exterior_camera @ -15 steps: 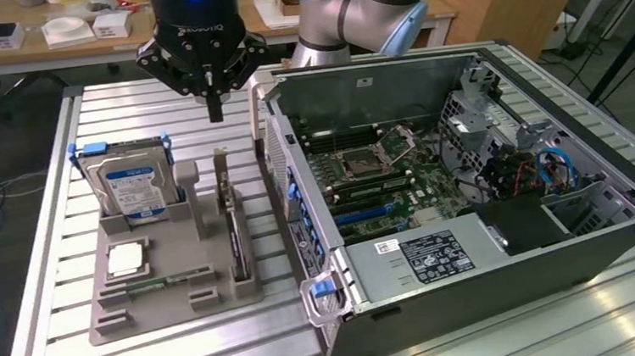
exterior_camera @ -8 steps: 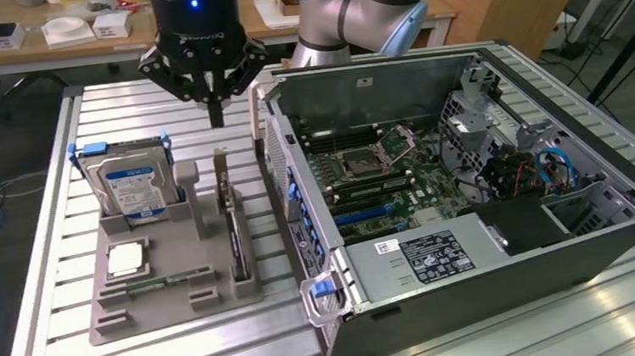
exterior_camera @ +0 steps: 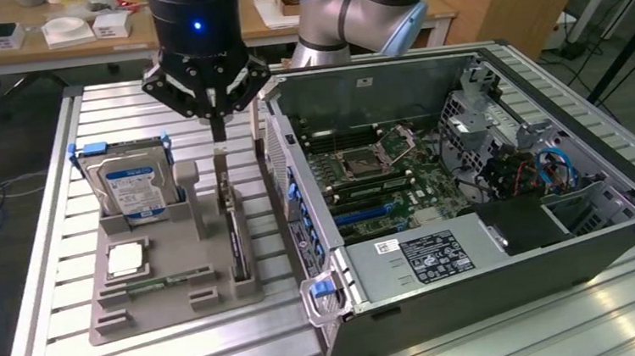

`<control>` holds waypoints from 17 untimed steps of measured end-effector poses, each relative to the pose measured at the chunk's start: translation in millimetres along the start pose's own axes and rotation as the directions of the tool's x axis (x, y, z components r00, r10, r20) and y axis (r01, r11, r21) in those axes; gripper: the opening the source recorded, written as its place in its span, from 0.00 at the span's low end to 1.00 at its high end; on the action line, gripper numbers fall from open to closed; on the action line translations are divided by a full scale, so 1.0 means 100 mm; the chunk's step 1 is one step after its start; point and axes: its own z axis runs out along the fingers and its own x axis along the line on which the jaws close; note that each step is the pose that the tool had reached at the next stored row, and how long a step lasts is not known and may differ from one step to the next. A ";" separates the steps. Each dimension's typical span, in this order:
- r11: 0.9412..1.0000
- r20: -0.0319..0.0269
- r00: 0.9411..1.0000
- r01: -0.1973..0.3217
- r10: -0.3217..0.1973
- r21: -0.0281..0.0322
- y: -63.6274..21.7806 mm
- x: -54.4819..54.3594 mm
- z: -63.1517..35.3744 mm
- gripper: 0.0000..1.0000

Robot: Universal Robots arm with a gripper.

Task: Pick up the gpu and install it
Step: 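Pick up the gpu and move the gpu toward the slot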

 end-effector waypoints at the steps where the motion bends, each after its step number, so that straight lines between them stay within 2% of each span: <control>1: 1.000 0.000 1.000 0.000 0.000 0.000 -0.010 0.00 0.018 0.11; 17: 1.000 0.000 1.000 0.000 0.000 0.001 -0.096 0.10 0.302 0.11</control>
